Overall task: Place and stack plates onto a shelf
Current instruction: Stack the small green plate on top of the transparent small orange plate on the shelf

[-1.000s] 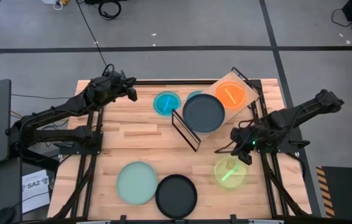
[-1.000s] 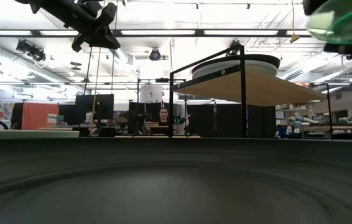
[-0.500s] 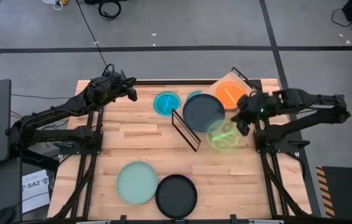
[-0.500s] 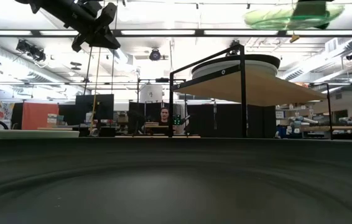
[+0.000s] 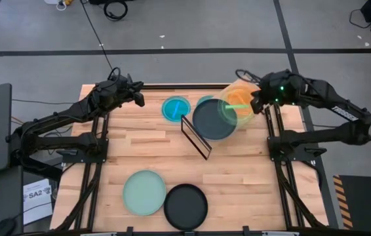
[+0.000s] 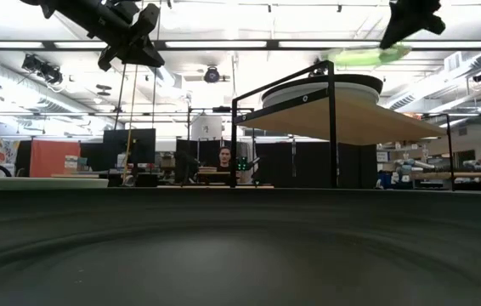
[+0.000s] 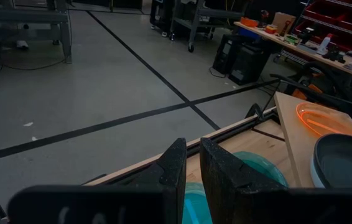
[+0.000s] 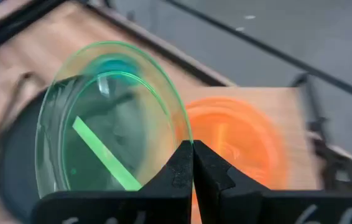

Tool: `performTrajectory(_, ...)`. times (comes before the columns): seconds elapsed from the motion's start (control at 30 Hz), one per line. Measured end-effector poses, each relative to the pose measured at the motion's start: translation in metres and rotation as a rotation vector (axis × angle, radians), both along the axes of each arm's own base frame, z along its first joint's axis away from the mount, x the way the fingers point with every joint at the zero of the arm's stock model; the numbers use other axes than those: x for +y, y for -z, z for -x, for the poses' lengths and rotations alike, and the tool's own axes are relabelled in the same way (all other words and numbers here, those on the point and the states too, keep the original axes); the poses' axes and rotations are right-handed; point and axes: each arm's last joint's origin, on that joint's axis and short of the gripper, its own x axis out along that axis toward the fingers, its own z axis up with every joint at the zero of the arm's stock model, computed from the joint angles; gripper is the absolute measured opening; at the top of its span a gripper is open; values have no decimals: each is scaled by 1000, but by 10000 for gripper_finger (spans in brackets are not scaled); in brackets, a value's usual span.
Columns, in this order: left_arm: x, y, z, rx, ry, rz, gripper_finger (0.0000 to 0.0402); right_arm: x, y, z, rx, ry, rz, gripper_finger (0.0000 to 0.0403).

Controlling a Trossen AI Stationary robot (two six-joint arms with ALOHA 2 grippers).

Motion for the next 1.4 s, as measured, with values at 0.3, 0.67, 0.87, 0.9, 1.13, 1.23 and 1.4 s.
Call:
performTrajectory(0.3,0,0,0,0,0,0,52,-26,0,17,42,191,33,9)
performTrajectory(0.67,0,0,0,0,0,0,52,-40,4,33,75,339,-17,9)
performTrajectory(0.87,0,0,0,0,0,0,52,-45,6,34,88,359,-45,9)
performTrajectory(0.9,0,0,0,0,0,0,52,-46,7,33,94,362,-50,9)
performTrajectory(1.13,0,0,0,0,0,0,52,-56,15,25,153,365,-97,9)
performTrajectory(1.23,0,0,0,0,0,0,52,-61,18,20,173,366,-110,9)
performTrajectory(1.4,0,0,0,1,0,0,52,-71,25,12,214,369,-135,9)
